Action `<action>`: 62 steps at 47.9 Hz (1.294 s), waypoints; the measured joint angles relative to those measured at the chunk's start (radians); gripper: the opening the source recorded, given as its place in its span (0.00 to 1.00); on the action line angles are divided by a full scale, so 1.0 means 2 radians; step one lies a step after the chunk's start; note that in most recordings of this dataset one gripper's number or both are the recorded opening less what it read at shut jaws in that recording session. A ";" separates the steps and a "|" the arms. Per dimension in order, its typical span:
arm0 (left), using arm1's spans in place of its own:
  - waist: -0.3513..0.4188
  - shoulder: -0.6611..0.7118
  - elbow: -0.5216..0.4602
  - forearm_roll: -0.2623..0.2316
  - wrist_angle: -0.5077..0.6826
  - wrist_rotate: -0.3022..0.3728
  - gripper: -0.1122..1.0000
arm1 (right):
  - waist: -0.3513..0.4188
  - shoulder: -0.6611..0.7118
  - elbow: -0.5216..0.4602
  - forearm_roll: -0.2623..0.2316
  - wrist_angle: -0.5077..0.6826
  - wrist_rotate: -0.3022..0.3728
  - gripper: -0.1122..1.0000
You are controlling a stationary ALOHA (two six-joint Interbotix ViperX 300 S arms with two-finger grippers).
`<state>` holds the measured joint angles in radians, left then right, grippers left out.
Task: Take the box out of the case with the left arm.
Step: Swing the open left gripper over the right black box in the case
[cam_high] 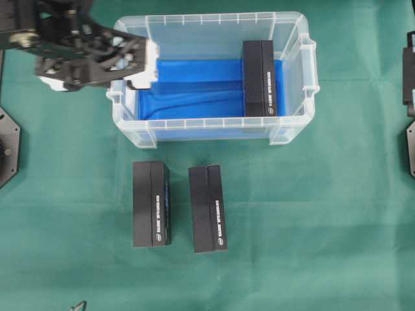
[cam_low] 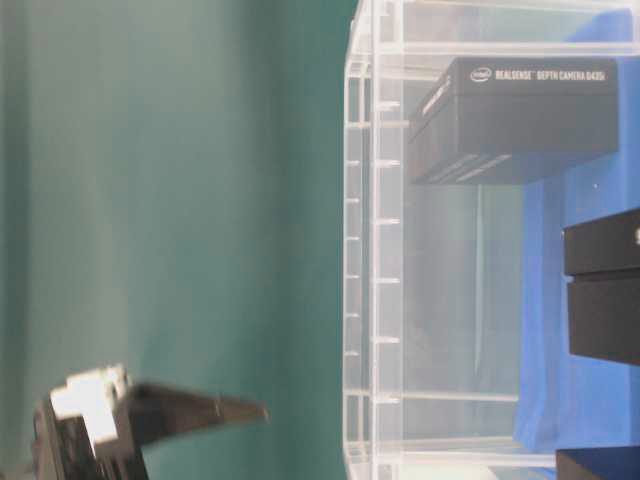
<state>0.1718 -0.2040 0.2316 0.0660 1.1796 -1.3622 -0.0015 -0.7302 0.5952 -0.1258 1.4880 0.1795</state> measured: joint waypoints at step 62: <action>0.000 0.351 -0.426 0.000 0.075 0.076 0.89 | 0.000 0.001 0.005 0.000 -0.001 -0.002 0.10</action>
<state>0.1718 0.4970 -0.6197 0.0660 1.3300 -1.2103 -0.0015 -0.7286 0.6059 -0.1258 1.4864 0.1749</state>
